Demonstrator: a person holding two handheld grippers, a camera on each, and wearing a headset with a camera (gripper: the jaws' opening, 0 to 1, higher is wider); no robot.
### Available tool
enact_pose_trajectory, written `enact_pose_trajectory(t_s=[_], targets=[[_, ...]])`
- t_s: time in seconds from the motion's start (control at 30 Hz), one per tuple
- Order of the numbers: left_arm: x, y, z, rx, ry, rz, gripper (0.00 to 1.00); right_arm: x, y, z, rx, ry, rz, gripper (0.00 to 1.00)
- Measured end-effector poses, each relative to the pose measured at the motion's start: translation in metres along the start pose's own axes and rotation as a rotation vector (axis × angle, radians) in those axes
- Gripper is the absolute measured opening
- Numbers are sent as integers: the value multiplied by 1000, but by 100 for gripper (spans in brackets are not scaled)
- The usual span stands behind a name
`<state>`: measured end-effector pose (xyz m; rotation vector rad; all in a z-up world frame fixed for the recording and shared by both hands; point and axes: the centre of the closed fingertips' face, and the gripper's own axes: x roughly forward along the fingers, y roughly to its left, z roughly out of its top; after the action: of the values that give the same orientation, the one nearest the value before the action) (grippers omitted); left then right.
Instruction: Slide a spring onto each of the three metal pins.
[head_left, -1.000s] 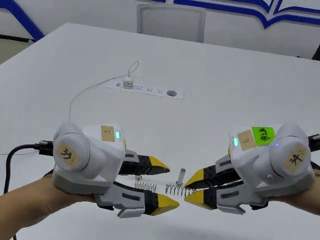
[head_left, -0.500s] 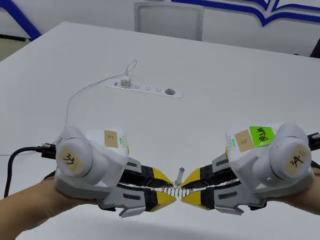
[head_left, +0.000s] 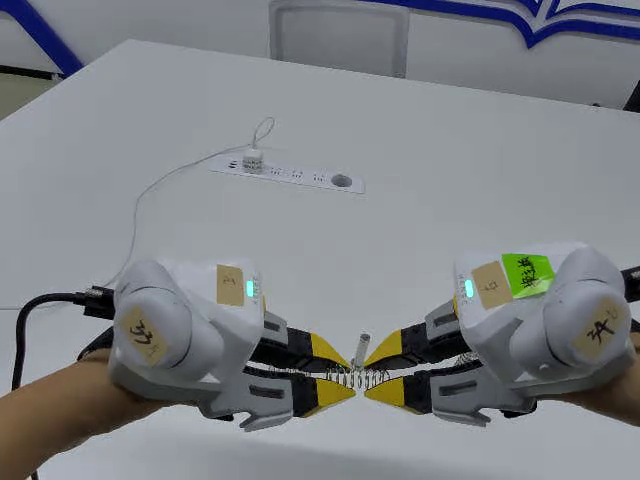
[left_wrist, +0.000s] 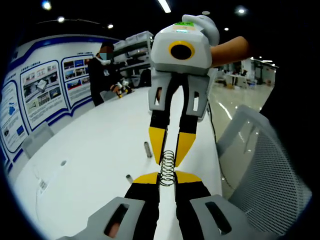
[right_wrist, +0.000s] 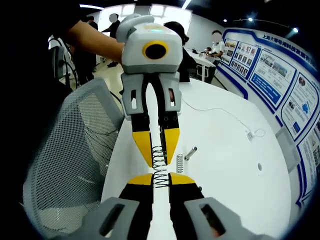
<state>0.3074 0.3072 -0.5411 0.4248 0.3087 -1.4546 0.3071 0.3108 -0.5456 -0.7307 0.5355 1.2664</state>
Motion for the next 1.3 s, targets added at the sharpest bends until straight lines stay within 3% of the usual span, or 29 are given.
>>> enact_pose_trajectory(t_s=[0.4,0.5,0.63,1.07,1.2,1.3], targets=[[-1,-2,5,37,4,-13,10,-1,-2,-10,82,-5,7,15],[-1,0,6,34,1,-8,10,-3,-2,-5,133,-56,13,12],[-1,1,7,33,-1,-8,10,-7,-5,-4,162,-74,11,12],[-3,-1,4,36,12,-8,10,-19,1,23,169,-177,53,11],[-4,-2,5,29,2,-5,10,-23,0,40,216,-256,61,11],[-4,-1,6,30,-3,0,10,-24,-2,45,231,-278,54,11]])
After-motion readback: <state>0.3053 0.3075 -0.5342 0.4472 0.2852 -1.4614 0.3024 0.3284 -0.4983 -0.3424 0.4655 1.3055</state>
